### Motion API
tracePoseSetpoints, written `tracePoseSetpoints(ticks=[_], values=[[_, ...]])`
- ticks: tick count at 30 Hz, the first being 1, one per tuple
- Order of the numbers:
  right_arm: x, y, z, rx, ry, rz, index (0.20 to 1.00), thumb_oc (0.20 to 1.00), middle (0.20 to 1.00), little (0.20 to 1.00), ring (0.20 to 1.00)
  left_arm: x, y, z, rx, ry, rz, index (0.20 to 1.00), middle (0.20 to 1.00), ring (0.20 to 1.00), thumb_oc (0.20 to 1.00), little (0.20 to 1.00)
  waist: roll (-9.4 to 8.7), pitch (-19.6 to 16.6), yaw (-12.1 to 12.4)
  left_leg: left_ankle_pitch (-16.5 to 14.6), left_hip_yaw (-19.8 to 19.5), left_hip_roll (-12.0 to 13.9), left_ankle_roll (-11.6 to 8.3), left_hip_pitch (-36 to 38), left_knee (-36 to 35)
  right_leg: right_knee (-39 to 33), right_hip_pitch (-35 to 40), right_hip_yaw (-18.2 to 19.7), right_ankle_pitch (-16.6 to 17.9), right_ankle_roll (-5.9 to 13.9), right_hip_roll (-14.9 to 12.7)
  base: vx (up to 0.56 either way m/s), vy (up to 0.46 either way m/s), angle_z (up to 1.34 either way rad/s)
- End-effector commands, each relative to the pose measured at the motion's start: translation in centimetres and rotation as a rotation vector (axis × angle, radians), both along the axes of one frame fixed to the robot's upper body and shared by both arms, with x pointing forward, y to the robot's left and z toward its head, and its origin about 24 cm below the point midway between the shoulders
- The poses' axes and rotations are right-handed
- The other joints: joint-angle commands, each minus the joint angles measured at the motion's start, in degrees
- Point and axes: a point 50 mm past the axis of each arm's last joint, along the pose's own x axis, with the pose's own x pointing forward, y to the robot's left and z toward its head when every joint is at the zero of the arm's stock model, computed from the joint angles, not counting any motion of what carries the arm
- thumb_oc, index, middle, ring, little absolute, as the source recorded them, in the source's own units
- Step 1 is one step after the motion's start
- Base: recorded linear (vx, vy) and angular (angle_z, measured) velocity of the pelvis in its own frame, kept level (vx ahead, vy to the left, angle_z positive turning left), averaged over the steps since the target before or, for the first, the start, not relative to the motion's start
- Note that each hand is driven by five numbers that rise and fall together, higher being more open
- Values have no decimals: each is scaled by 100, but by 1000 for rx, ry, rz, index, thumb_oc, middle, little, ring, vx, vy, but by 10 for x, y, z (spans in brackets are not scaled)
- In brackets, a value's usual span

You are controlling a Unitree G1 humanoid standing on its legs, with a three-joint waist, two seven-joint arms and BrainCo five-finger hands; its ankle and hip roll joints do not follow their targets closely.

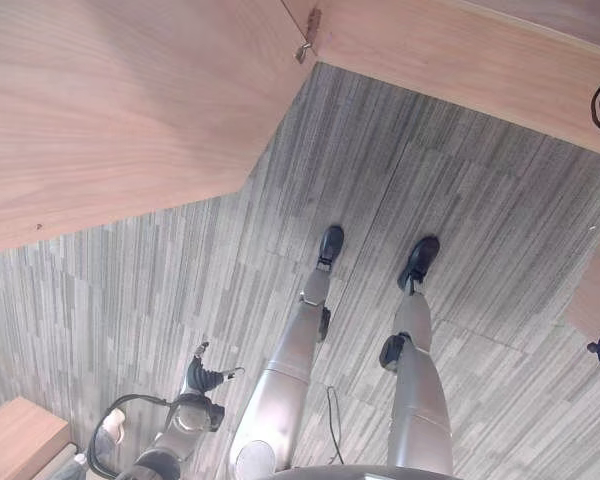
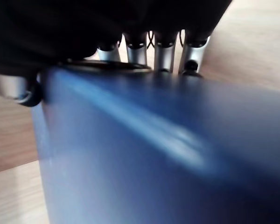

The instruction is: Put the empty folder in the office cabinet

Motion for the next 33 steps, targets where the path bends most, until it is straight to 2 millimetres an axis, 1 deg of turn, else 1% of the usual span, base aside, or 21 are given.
tracePoseSetpoints(ticks=[1,2,3,6,8,11,16,17,18,23,33], values=[[0,25,26,-154,-81,-32,200,200,200,200,200,10,16,2,65,26,61,1000,1000,1000,1000,1000,-60,-587,133,544,-398,34,-506,909,-2119,-10,728,-315,-1018,784,-304,6,66,2],[4,30,23,-117,-86,-6,200,200,200,200,200,12,22,1,85,48,61,1000,1000,1000,1000,1000,-53,-598,77,536,-393,31,-509,895,-2119,-10,704,-285,-1005,785,-308,6,46,1],[4,31,23,-117,-86,-6,200,200,200,200,200,12,22,2,85,48,61,1000,1000,1000,1000,1000,-57,-599,76,537,-392,30,-508,891,-2119,-10,700,-284,-1004,786,-309,9,53,1],[-2,21,24,-102,-78,-35,200,200,200,200,200,-1,23,-5,102,82,60,1000,1000,1000,1000,1000,-76,-627,104,540,-395,28,-512,832,-2119,-10,675,-320,-1002,814,-354,0,0,0],[-2,21,24,-102,-77,-35,200,200,200,200,200,-1,23,-5,103,82,60,1000,1000,1000,1000,1000,-75,-631,105,541,-398,26,-512,828,-2119,-10,672,-323,-1002,815,-355,0,-3,2],[-5,14,24,-105,-69,-42,200,200,200,200,200,-1,28,-5,119,89,58,1000,1000,1000,1000,1000,-91,-632,122,543,-396,17,-529,801,-2119,-10,660,-339,-1006,832,-380,3,-6,6],[-7,9,23,-108,-61,-48,200,200,200,200,200,2,26,-3,123,81,42,1000,1000,1000,1000,1000,-100,-623,144,543,-423,-7,-537,787,-2119,-10,670,-366,-1021,845,-398,1,-1,1],[-7,8,23,-111,-61,-46,878,878,878,878,878,2,25,-3,122,81,39,1000,1000,1000,1000,1000,-102,-622,142,548,-426,-10,-539,782,-2119,-10,669,-375,-1020,847,-400,0,0,0],[-7,7,22,-124,-52,-43,1000,1000,1000,1000,1000,3,26,-3,124,78,36,1000,1000,1000,1000,1000,-107,-620,143,549,-430,-10,-544,782,-2119,-10,671,-385,-1019,851,-408,0,0,0],[-8,3,21,-140,-42,-47,1000,1000,1000,1000,1000,6,27,-1,125,70,33,1000,1000,1000,1000,1000,-117,-618,143,549,-421,-16,-540,801,-2119,-10,687,-396,-1016,852,-413,0,0,0],[-11,-7,16,-153,-7,-55,1000,1000,1000,1000,1000,0,30,-3,127,96,35,1000,1000,1000,1000,1000,-141,-624,133,543,-425,-17,-532,833,-2119,-10,720,-388,-1033,842,-407,0,0,0]])
